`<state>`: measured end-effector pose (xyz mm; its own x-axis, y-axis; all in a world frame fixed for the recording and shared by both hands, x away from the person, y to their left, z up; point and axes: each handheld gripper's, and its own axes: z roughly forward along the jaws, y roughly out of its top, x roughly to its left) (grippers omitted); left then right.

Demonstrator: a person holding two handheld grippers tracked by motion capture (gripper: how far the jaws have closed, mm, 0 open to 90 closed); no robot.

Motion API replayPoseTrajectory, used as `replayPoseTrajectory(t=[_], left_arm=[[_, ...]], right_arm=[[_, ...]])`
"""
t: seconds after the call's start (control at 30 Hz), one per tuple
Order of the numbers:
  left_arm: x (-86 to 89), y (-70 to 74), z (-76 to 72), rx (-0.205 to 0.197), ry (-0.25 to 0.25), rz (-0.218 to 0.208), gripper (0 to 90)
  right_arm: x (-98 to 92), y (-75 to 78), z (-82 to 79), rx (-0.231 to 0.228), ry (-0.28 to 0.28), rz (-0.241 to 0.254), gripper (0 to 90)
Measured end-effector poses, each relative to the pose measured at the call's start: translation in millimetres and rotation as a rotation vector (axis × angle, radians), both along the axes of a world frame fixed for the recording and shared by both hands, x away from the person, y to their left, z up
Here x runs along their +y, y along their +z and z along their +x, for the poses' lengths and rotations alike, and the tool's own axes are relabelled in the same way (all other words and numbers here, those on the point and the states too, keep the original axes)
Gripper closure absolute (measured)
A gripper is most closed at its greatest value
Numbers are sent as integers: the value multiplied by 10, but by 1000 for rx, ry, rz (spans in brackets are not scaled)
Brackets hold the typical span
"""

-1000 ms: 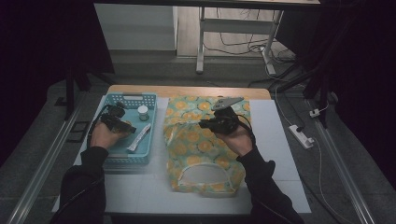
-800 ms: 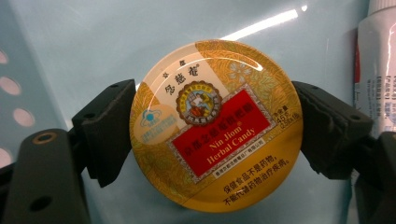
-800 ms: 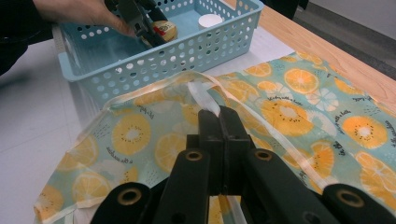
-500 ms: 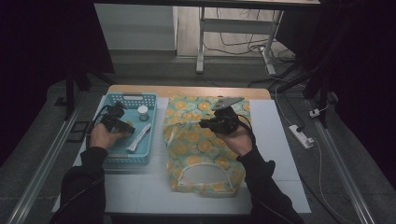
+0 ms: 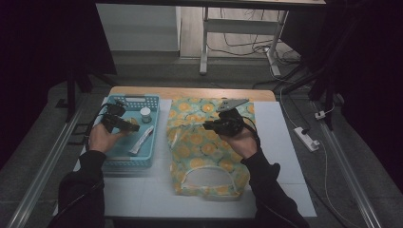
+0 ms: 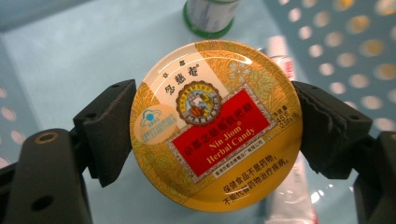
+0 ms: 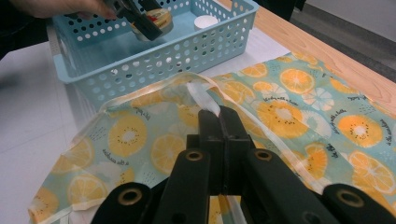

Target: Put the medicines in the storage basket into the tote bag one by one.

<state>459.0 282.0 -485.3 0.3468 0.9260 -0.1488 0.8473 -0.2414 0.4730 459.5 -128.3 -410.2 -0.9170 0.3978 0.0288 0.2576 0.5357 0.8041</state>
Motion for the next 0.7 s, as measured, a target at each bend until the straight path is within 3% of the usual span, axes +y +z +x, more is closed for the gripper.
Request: replayPoseTrajectory(t=[0.37, 0.57, 0.7], left_arm=[[-92, 144, -166, -50, -72, -11, 204], [-145, 256, -301, -110, -116, -35, 204], [-196, 296, -358, -121, -142, -35, 203]], right_arm=[[-6, 6, 3, 0, -4, 8, 900], [-13, 17, 0, -4, -5, 13, 900], [-12, 14, 1, -1, -6, 13, 900]])
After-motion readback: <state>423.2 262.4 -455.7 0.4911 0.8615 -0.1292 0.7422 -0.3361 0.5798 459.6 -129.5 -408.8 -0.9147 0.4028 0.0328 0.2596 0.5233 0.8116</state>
